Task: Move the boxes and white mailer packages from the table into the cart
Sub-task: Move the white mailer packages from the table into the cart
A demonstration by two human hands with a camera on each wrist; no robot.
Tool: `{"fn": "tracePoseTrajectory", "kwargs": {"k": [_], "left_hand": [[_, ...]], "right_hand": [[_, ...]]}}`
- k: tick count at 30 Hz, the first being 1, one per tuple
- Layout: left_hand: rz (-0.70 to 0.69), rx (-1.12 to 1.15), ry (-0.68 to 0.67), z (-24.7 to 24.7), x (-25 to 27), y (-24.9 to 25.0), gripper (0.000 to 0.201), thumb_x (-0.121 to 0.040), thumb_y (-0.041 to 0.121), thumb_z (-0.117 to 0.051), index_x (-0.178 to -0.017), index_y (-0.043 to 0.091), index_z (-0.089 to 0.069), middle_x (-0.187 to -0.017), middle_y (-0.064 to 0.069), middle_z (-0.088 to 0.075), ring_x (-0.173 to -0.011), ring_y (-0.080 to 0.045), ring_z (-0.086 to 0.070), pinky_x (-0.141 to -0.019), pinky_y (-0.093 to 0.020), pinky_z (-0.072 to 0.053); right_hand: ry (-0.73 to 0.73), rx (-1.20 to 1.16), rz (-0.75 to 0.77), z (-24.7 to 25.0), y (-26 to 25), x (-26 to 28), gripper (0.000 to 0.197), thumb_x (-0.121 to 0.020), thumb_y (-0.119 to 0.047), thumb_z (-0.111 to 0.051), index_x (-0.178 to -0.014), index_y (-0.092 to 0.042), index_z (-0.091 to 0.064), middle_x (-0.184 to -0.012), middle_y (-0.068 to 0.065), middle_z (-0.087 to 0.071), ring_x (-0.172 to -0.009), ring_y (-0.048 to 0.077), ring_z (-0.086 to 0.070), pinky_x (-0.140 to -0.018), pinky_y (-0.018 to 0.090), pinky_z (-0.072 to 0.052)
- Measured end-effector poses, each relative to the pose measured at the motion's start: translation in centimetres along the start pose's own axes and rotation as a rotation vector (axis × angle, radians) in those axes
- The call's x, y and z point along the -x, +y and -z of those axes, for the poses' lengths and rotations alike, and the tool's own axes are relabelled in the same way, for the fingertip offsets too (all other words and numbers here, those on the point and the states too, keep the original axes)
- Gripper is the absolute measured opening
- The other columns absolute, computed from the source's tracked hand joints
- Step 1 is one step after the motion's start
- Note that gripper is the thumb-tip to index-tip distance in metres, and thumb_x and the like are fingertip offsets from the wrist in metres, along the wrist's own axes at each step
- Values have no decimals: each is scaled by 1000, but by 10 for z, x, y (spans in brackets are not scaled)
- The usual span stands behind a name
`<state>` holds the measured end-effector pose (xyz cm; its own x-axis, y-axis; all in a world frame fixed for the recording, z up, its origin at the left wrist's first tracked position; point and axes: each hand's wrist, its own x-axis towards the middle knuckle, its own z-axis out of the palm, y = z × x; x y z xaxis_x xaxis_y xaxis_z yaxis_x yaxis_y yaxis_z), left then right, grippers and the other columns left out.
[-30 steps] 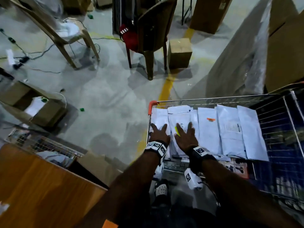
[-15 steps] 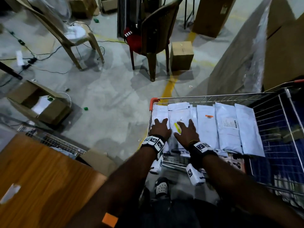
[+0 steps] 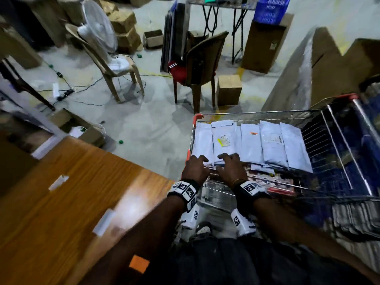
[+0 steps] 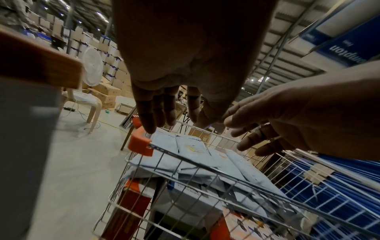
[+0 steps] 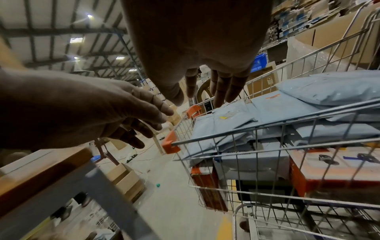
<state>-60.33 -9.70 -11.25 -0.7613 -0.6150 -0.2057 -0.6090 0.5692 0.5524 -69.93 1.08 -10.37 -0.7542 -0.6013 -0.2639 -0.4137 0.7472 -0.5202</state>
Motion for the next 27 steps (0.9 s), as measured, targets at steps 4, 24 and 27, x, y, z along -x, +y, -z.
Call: {"fn": "tracePoseTrajectory", "kwargs": {"k": [4,24,27], "left_hand": [[-30,-7,67,-2,65,-11,35,-81,24,-62,-116,19,-63,-109,-17,-61,-104,-37,-58,-89,-42,-47],[273,109,367,45,369,-145,29,-90,22,-55,-118,22,-59,-111,-7,-54,-99,-26,-56,-78,-33,-43],[339,132,454,59,405,-170,29,-89,22,-57,-118,21,-61,-105,-6,-55,-94,-24,-56,-72,-29,-38]], "right_hand": [[42,-3,85,-13,0,65,43,-84,-29,-64,-126,-19,-57,-127,17,-44,-116,36,-52,-95,42,-46],[-192,66,457,-119,-98,309,42,-91,-31,-57,-131,-26,-49,-134,10,-40,-111,35,-56,-91,42,-47],[-244,80,518,-141,-124,328,41,-90,-29,-55,-131,-26,-48,-133,12,-40,-106,36,-58,-90,45,-49]]}}
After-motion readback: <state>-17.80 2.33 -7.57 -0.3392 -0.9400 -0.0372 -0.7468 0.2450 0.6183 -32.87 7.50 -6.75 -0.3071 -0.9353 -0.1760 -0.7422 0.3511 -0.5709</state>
